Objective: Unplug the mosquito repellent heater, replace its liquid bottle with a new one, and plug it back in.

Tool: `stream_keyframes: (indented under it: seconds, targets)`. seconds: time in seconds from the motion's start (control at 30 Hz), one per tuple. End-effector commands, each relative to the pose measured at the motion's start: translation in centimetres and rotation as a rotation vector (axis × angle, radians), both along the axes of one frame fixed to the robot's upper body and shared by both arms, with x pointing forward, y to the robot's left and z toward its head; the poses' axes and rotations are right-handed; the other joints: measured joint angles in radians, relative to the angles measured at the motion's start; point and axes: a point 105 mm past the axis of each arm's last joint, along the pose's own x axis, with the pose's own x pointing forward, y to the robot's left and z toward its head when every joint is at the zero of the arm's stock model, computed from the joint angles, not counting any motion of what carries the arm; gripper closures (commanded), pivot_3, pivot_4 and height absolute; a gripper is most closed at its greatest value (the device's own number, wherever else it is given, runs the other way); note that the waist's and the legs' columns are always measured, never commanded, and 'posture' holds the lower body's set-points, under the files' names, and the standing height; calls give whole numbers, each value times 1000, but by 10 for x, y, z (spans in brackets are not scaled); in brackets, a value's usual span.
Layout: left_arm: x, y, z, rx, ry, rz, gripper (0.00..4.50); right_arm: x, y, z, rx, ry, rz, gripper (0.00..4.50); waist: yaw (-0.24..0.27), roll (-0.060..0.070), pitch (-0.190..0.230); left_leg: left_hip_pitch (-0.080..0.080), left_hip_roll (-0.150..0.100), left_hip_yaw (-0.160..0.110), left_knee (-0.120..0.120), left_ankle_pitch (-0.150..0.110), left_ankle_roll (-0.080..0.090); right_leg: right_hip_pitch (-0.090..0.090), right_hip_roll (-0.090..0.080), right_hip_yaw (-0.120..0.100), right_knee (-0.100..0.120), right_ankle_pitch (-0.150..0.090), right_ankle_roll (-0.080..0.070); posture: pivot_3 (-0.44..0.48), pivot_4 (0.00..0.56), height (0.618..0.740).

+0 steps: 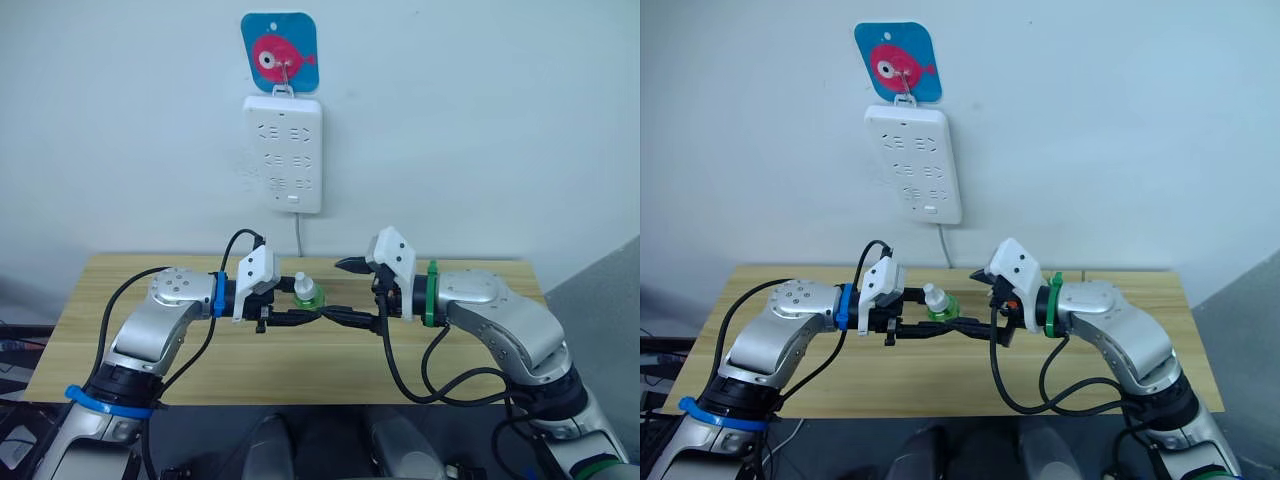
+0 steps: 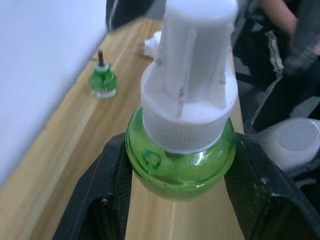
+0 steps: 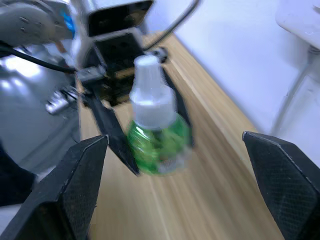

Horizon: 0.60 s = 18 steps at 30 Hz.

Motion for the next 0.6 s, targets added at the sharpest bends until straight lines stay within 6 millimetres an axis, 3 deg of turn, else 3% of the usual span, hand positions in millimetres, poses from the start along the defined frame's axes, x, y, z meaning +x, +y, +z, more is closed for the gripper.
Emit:
stream_keyframes:
  seconds: [0.03,0.3,0.4,0.6]
  targets:
    - [-4,-3,7,7,-20,-54,2279,-4,7,5,13,2,52,0,-11,0,-10,0,0,-1,0,0,0,0,0,-1,0,0,0,-157,72,740]
    - [-2,-3,9,21,-30,-75,2279,1,17,3,21,8,49,0,-17,0,-27,0,0,-8,1,3,-5,1,1,-9,3,1,-1,-155,59,740]
    - [-1,-3,9,20,-31,-77,2279,2,21,3,28,6,51,558,-18,1,-37,0,0,-10,1,4,-5,2,1,-10,3,1,-2,-155,56,740]
    - [-1,-2,8,26,-30,-82,2279,3,24,4,42,5,53,2775,-19,1,-51,0,0,-12,1,4,-5,3,1,-11,4,1,-2,-149,52,740]
